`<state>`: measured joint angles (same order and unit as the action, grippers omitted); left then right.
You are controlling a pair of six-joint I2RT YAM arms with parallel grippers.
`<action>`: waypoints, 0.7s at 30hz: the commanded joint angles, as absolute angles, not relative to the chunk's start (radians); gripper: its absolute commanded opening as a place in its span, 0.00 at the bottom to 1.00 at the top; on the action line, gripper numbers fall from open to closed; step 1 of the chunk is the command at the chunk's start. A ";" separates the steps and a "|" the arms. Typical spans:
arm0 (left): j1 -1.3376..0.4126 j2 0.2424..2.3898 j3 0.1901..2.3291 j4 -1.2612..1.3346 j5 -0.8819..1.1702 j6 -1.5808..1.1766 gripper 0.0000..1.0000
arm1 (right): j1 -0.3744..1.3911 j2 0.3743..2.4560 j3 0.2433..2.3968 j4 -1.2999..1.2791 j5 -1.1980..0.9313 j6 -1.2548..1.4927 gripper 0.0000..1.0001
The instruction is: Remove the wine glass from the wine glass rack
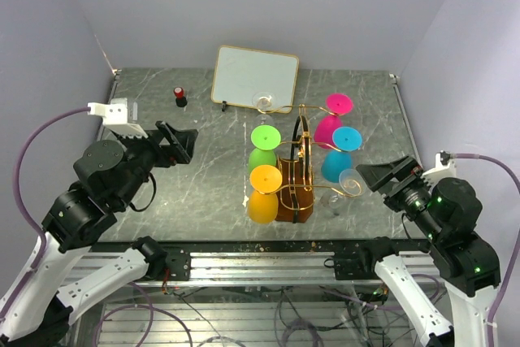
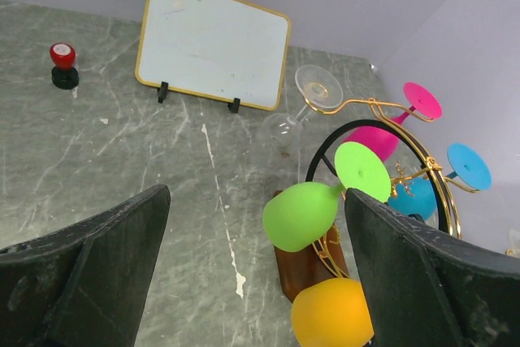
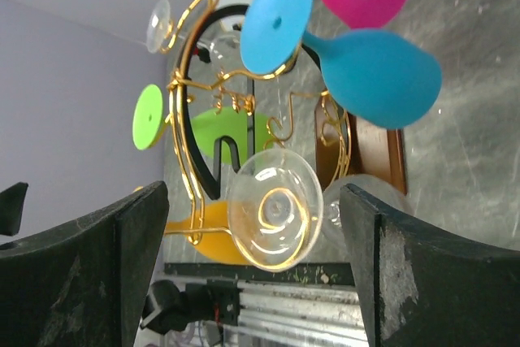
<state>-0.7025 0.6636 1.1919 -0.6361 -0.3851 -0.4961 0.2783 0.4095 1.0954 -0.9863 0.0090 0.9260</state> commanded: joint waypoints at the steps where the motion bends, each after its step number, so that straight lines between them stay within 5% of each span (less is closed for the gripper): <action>1: -0.693 0.677 1.185 -0.612 -0.342 -0.524 0.99 | 0.273 0.395 1.077 -1.048 -0.037 0.947 0.82; 21: -0.693 0.824 1.116 -0.554 -0.173 -0.671 0.99 | 0.273 0.358 0.965 -1.076 -0.056 0.977 0.43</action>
<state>-0.7013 0.8032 1.1500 -0.6113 -0.2390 -0.6117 0.2760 0.3557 0.9756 -1.0683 -0.0425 0.9695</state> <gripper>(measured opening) 0.992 0.458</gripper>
